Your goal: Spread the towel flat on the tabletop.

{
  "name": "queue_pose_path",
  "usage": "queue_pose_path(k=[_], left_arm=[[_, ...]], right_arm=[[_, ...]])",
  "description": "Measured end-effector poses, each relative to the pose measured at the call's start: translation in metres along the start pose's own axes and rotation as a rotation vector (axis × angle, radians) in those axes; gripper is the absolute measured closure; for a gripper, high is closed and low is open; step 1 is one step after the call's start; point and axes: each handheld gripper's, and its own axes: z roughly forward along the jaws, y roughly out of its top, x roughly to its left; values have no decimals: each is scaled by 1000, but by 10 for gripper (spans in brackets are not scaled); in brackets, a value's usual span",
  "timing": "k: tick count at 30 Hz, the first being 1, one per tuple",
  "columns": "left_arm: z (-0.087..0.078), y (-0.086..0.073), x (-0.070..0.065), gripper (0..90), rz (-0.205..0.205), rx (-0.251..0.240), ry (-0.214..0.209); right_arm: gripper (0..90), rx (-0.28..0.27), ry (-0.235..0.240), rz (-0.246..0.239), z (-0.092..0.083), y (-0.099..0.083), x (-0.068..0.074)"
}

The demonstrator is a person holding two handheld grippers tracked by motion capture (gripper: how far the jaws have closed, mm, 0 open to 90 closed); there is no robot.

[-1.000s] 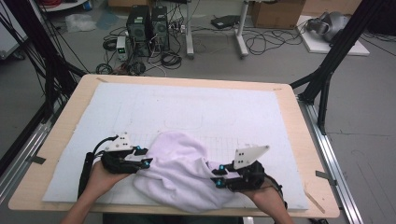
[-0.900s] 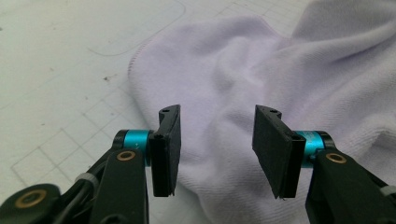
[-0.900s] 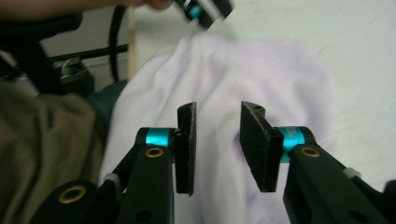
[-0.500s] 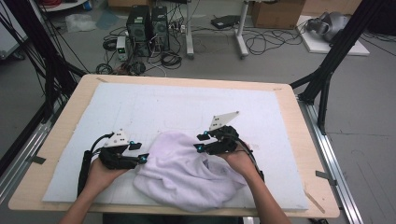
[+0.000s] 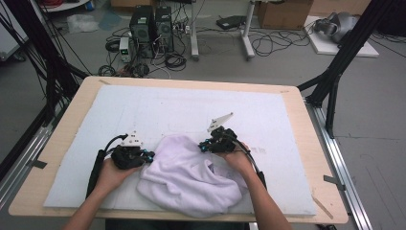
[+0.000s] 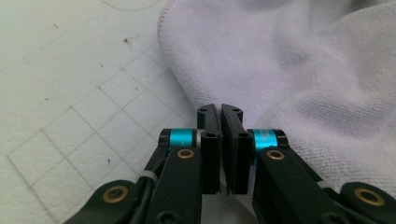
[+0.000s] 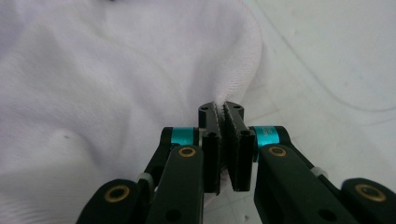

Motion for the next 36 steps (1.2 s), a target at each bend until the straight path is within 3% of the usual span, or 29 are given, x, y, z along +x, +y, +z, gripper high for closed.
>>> queue_pose_path(k=[3,8,10,12,14,16,21,24,28,32,34,36], left_arm=[[-9,14,5,871,-12,-48,27],[-33,52,10,871,-10,-151,81],[-41,69,9,870,-3,-194,88],[-40,78,4,864,22,-204,77],[-32,81,-2,798,43,-179,55],[-21,76,-4,650,39,-146,36],[-3,52,4,610,-30,-118,3],[5,47,10,610,-51,-92,-6],[16,47,10,575,-50,-79,0],[33,41,14,510,-70,22,5],[37,39,14,532,-70,46,-4],[40,38,11,698,-40,62,-17]], right_arm=[[864,-47,-26,-23,-16,8,4],[864,-124,-106,-69,-58,27,8],[864,-151,-141,-85,-75,33,9],[864,-169,-162,-97,-88,36,10],[864,-154,-191,-87,-94,31,8],[863,-103,-224,-60,-94,17,-1],[850,-21,-257,64,-88,-27,-25],[727,-34,-249,118,-84,-42,-31],[618,-26,-227,123,-76,-44,-28],[573,-3,-244,127,-69,-49,-27],[560,-1,-244,147,-66,-56,-28],[578,26,-238,164,-61,-61,-29]])
